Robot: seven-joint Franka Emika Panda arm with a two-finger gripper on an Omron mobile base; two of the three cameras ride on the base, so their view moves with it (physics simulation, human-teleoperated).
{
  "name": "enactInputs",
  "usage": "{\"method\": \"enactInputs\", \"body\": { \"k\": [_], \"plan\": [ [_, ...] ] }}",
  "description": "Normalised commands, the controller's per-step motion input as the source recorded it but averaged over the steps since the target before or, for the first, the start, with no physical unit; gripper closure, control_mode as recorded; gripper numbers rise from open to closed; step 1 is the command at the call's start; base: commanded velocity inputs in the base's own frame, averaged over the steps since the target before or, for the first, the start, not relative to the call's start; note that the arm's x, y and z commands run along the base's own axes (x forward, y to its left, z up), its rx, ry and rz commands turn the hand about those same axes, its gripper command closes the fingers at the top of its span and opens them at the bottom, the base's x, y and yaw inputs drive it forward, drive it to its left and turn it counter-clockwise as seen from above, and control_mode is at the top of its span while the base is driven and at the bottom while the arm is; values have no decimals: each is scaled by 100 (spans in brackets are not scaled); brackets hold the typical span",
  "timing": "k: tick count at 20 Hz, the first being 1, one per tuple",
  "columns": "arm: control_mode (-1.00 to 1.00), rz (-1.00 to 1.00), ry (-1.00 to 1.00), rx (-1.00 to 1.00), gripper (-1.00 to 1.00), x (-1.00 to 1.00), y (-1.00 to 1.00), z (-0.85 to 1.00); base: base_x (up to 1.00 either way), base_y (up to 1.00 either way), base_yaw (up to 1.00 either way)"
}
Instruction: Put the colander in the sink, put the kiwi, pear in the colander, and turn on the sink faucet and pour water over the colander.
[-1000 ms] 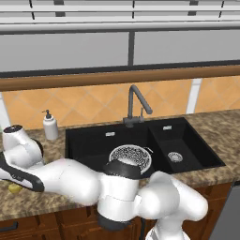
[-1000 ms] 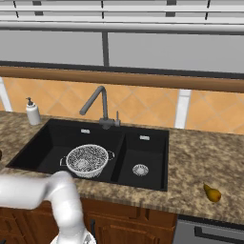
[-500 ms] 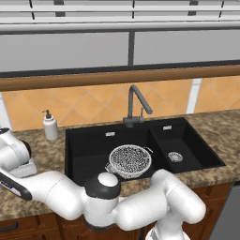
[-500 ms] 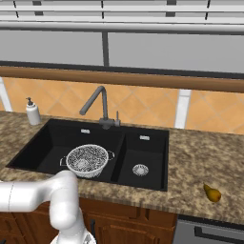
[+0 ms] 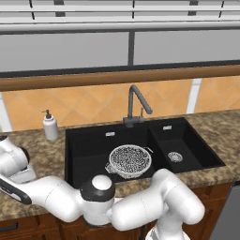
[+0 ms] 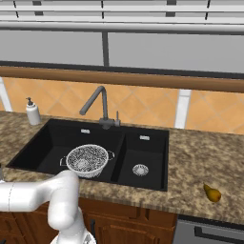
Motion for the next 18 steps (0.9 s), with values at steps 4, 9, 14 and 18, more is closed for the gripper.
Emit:
{"method": "enactInputs", "body": {
  "k": [4, 9, 14, 18],
  "plan": [
    [-100, 0, 0, -1, 100, 2, 12, -20, 0, 0, 0],
    [-100, -1, 0, 0, 100, 1, -37, 6, 0, 0, 0],
    [-100, -8, 0, 0, 100, -1, -94, 37, 0, 0, 0],
    [-100, -16, 0, 0, 100, -11, -100, 24, 0, 0, 0]
  ]
}}
